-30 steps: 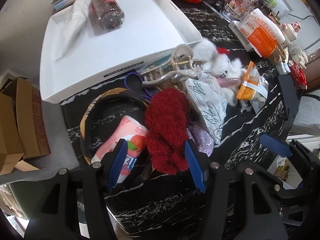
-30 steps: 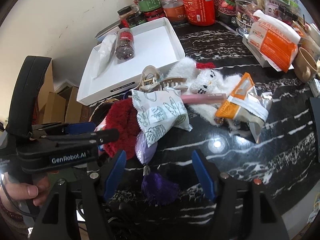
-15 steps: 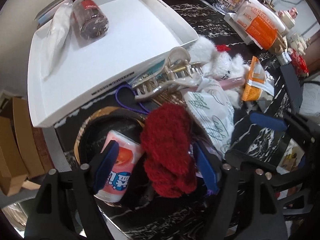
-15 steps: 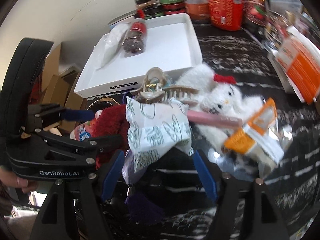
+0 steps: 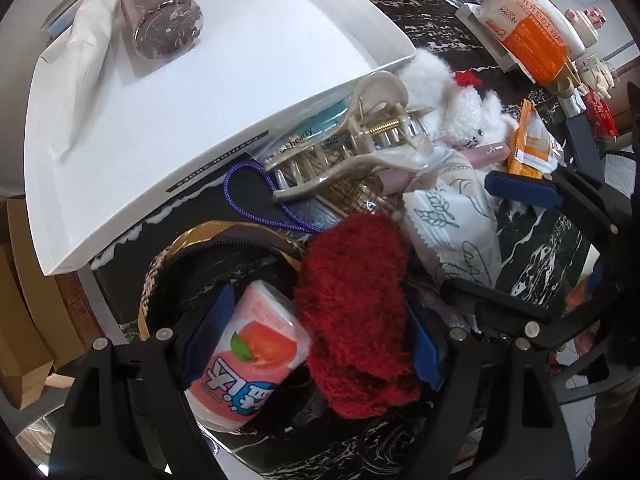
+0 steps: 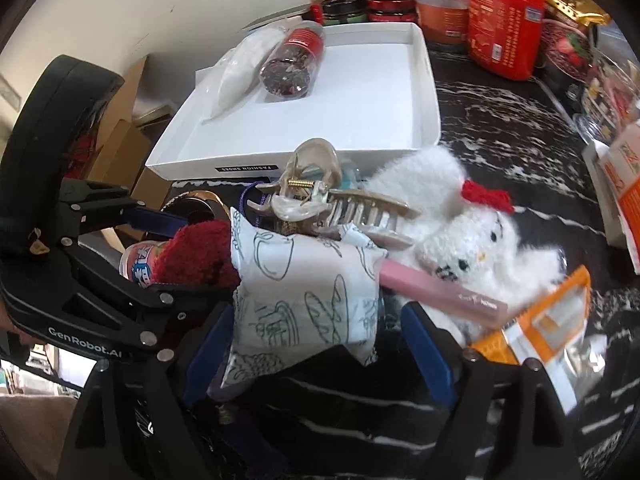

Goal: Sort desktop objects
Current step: 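Grasp the red pom-pom with the left tool while the right tool grasps the white pouch, then lift and carry the pom-pom and white pouch over the tray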

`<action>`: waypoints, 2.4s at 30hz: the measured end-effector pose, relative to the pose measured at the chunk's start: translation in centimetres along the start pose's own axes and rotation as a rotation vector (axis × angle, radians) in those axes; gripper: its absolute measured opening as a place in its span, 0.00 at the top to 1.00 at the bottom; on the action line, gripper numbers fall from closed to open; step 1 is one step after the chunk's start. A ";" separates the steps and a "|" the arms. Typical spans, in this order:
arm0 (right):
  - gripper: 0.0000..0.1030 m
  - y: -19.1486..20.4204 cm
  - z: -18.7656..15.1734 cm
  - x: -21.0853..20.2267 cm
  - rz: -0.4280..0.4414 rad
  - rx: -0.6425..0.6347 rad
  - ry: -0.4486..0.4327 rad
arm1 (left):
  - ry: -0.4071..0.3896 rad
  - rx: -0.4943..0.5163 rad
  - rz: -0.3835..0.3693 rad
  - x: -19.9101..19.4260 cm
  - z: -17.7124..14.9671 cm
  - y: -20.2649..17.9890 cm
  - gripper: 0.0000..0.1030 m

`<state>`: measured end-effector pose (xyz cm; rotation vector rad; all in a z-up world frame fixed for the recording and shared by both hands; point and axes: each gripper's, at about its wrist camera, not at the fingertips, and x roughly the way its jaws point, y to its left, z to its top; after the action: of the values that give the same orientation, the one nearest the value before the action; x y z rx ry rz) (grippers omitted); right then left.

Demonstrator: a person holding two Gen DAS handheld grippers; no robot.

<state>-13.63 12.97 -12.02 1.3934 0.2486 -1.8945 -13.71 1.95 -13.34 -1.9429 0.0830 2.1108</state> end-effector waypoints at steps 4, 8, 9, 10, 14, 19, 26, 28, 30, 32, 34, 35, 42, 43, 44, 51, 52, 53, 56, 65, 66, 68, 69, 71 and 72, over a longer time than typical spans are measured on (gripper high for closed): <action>0.14 -0.7 0.2 1.2 0.050 -0.004 0.019 | -0.006 0.005 -0.013 0.3 0.0 0.3 0.26; 0.15 -1.2 0.3 2.0 0.084 0.021 0.034 | -0.007 -0.008 -0.041 0.7 0.1 0.7 0.28; 0.22 -1.2 0.2 2.0 0.089 0.021 0.031 | -0.008 -0.012 -0.050 0.8 0.1 0.8 0.28; 0.28 -1.1 0.2 1.9 0.113 0.015 0.027 | -0.010 -0.016 -0.071 0.9 0.1 0.9 0.29; 0.36 -0.6 -0.1 1.6 0.099 -0.002 0.027 | -0.013 0.002 -0.125 0.9 -0.1 0.1 0.52; 0.38 -0.7 -0.6 1.0 0.084 0.015 0.020 | -0.018 0.014 -0.141 0.7 -0.5 -1.2 0.60; 0.38 -1.0 -1.2 -1.1 0.093 0.076 -0.016 | -0.040 -0.012 -0.211 -0.8 0.2 -0.9 0.65; 0.38 -0.9 -1.3 -1.7 0.088 0.082 -0.028 | -0.051 -0.002 -0.212 -1.3 0.2 -1.2 0.65; 0.38 -0.6 -1.4 -2.2 0.077 0.083 -0.036 | -0.060 0.007 -0.215 -2.0 -0.1 -1.2 0.65; 0.38 -0.3 -1.5 -2.7 0.074 0.084 -0.040 | -0.066 0.016 -0.214 -2.4 -0.1 -1.6 0.65; 0.38 0.1 -1.5 -3.1 0.070 0.087 -0.044 | -0.072 0.021 -0.215 -3.0 -0.3 -1.7 0.65; 0.38 0.1 -1.6 -3.5 0.068 0.089 -0.046 | -0.073 0.022 -0.215 -3.1 -0.2 -1.9 0.65; 0.38 0.6 -2.2 -5.5 0.063 0.120 -0.077 | -0.094 0.032 -0.234 -4.9 -0.8 -2.2 0.65; 0.38 0.7 -2.3 -5.7 0.063 0.124 -0.080 | -0.100 0.031 -0.248 -5.1 -0.8 -2.2 0.65; 0.38 0.8 -2.5 -5.9 0.062 0.128 -0.081 | -0.103 0.030 -0.255 -5.3 -0.9 -2.1 0.64; 0.38 1.2 -3.1 -6.4 0.057 0.146 -0.089 | -0.076 0.037 -0.233 -5.6 -1.1 -2.3 0.61; 0.38 1.3 -3.1 -6.4 0.057 0.146 -0.087 | -0.070 0.041 -0.227 -5.6 -1.2 -2.4 0.60; 0.38 1.4 -3.2 -6.4 0.059 0.147 -0.088 | -0.066 0.045 -0.221 -5.6 -1.3 -2.5 0.58; 0.38 1.7 -3.2 -6.2 0.059 0.143 -0.089 | -0.056 0.062 -0.202 -5.5 -1.7 -2.7 0.55; 0.38 2.0 -3.5 -6.3 0.052 0.142 -0.081 | -0.026 0.072 -0.219 -4.6 -3.5 -3.2 0.53; 0.38 2.0 -3.6 -6.3 0.053 0.143 -0.079 | -0.020 0.071 -0.222 -4.4 -3.7 -3.2 0.53; 0.38 2.0 -3.9 -6.3 0.052 0.145 -0.077 | -0.006 0.073 -0.213 -3.8 -4.1 -3.3 0.53; 0.38 2.0 -3.9 -6.3 0.053 0.147 -0.077 | -0.008 0.077 -0.213 -3.6 -4.3 -3.3 0.53; 0.38 1.9 -4.2 -6.3 0.055 0.149 -0.074 | -0.004 0.076 -0.208 -3.1 -4.6 -3.2 0.53; 0.38 2.0 -4.3 -6.2 0.055 0.147 -0.071 | 0.003 0.070 -0.209 -2.9 -4.8 -3.0 0.53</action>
<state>-8.44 16.81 -7.65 1.4111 0.0365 -1.9447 -8.19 3.35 -10.58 -1.8282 -0.0435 1.9447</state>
